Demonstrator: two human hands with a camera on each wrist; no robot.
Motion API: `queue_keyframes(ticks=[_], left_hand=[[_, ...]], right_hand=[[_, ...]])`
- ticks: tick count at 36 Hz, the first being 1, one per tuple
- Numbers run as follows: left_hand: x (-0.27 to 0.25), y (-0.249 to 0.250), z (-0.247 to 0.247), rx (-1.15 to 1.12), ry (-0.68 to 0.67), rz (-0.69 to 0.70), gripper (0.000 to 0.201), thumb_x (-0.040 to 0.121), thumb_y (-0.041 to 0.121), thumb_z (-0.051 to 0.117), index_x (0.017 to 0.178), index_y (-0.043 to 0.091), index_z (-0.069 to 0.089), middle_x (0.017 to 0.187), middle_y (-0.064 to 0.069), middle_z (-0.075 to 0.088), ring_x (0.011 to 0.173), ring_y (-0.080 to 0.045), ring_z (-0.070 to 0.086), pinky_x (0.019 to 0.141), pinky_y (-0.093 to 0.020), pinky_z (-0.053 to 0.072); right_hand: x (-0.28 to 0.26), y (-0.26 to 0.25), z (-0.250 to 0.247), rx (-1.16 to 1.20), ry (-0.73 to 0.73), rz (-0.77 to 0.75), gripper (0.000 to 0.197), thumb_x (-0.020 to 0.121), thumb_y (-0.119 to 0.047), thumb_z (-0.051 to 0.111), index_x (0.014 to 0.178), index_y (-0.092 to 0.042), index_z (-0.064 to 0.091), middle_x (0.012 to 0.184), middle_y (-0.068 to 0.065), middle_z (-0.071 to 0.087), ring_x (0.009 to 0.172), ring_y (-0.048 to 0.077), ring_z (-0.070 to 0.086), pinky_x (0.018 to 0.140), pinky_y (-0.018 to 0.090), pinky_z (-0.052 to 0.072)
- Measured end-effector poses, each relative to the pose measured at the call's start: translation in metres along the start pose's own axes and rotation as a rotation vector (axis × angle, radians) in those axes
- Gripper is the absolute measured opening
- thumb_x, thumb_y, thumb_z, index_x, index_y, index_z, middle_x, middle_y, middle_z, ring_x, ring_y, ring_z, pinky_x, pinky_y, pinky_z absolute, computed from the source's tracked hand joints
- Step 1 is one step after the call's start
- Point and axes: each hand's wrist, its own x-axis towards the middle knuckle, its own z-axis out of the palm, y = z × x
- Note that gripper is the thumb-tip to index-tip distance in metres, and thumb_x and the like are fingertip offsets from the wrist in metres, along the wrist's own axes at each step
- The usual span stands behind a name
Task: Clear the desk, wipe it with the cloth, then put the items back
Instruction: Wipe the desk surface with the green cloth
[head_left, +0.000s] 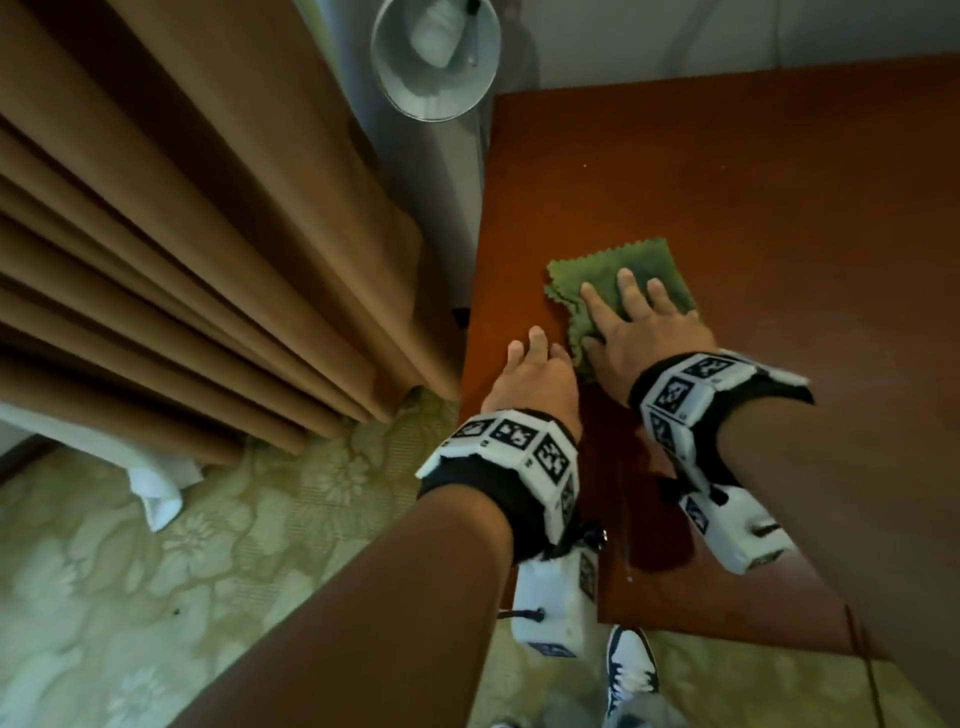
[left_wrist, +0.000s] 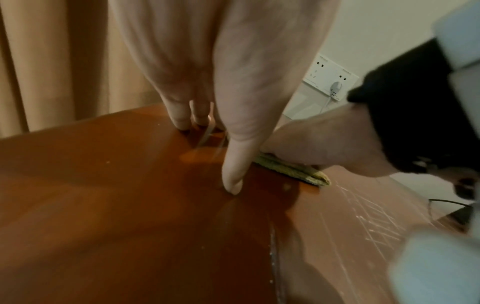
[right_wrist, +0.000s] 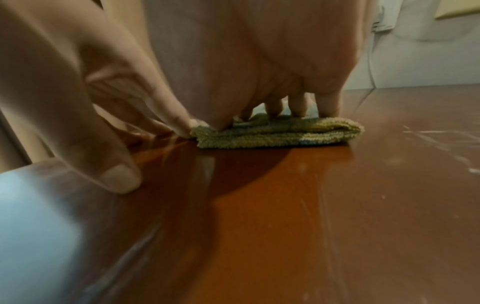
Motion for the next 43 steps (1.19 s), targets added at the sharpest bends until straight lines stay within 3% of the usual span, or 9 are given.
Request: queue_keyframes(ticks=[6, 10, 14, 22, 26, 31, 35, 40, 43], left_hand=[[-0.004, 0.003, -0.005, 0.16, 0.003, -0.039, 0.067, 0.089, 0.023, 0.067, 0.147, 0.015, 0.034, 0.157, -0.008, 0.008, 0.139, -0.034, 0.021, 0.104, -0.046, 0.037], [-0.025, 0.015, 0.011, 0.202, -0.009, -0.023, 0.069, 0.091, 0.004, 0.056, 0.152, 0.013, 0.024, 0.158, -0.006, 0.006, 0.142, -0.032, 0.018, 0.105, -0.043, 0.035], [-0.037, 0.016, 0.024, 0.24, 0.013, 0.002, 0.071, 0.091, 0.002, 0.055, 0.152, 0.011, 0.018, 0.157, -0.006, 0.007, 0.14, -0.032, 0.021, 0.102, -0.042, 0.038], [-0.038, 0.022, 0.029, 0.141, 0.025, -0.002, 0.076, 0.092, 0.004, 0.056, 0.154, 0.011, 0.013, 0.161, -0.003, -0.004, 0.145, -0.031, 0.009, 0.109, -0.047, 0.034], [-0.037, 0.017, 0.026, 0.065, 0.01, -0.017, 0.062, 0.095, 0.005, 0.05, 0.151, 0.017, 0.027, 0.161, -0.001, -0.003, 0.147, -0.03, 0.005, 0.11, -0.054, 0.032], [-0.032, 0.008, 0.015, 0.069, -0.031, 0.035, 0.062, 0.095, 0.004, 0.051, 0.151, 0.017, 0.029, 0.162, -0.003, -0.004, 0.148, -0.03, 0.003, 0.112, -0.046, 0.027], [-0.036, 0.004, 0.019, 0.108, -0.022, 0.068, 0.058, 0.098, 0.009, 0.048, 0.151, 0.017, 0.027, 0.163, -0.005, -0.002, 0.148, -0.031, 0.004, 0.113, -0.045, 0.026], [-0.045, -0.007, 0.024, 0.283, 0.049, 0.131, 0.056, 0.1, 0.01, 0.046, 0.151, 0.013, 0.026, 0.158, -0.006, 0.014, 0.139, -0.032, 0.027, 0.107, -0.044, 0.035], [-0.055, -0.011, 0.032, 0.378, 0.058, 0.149, 0.061, 0.098, 0.007, 0.05, 0.152, 0.012, 0.022, 0.155, -0.008, 0.018, 0.137, -0.031, 0.03, 0.105, -0.042, 0.037]], right_hand=[[-0.05, -0.001, 0.039, 0.083, -0.006, -0.018, 0.059, 0.102, -0.046, 0.022, 0.15, -0.04, -0.013, 0.159, -0.003, -0.022, 0.147, 0.026, -0.013, 0.116, 0.054, 0.007], [-0.098, 0.007, 0.075, 0.117, 0.02, 0.036, 0.059, 0.102, -0.044, 0.021, 0.15, -0.04, -0.014, 0.158, -0.003, -0.023, 0.147, 0.027, -0.013, 0.116, 0.055, 0.008], [-0.127, 0.005, 0.097, 0.113, 0.024, 0.034, 0.06, 0.102, -0.045, 0.021, 0.15, -0.039, -0.014, 0.158, -0.002, -0.023, 0.147, 0.027, -0.014, 0.116, 0.056, 0.009], [-0.115, 0.011, 0.085, 0.065, 0.019, 0.033, 0.059, 0.102, -0.047, 0.018, 0.149, -0.041, -0.017, 0.157, -0.004, -0.025, 0.147, 0.026, -0.014, 0.116, 0.053, 0.014], [-0.072, 0.002, 0.057, 0.028, 0.018, 0.018, 0.064, 0.102, -0.046, 0.024, 0.149, -0.039, -0.018, 0.158, -0.002, -0.025, 0.147, 0.028, -0.014, 0.116, 0.054, 0.013], [-0.05, -0.005, 0.046, -0.002, 0.032, -0.016, 0.069, 0.101, -0.045, 0.032, 0.149, -0.04, -0.017, 0.158, -0.002, -0.023, 0.147, 0.028, -0.011, 0.116, 0.054, 0.014], [-0.065, -0.012, 0.056, 0.029, 0.041, 0.0, 0.066, 0.1, -0.047, 0.028, 0.15, -0.039, -0.014, 0.159, -0.001, -0.021, 0.147, 0.029, -0.01, 0.116, 0.055, 0.01], [-0.119, -0.02, 0.094, 0.062, 0.056, 0.011, 0.059, 0.101, -0.047, 0.018, 0.151, -0.036, -0.012, 0.159, -0.002, -0.021, 0.147, 0.027, -0.011, 0.116, 0.054, 0.01], [-0.15, -0.024, 0.117, 0.11, 0.048, 0.044, 0.059, 0.102, -0.046, 0.019, 0.15, -0.038, -0.014, 0.159, -0.002, -0.022, 0.147, 0.027, -0.012, 0.116, 0.054, 0.01]])
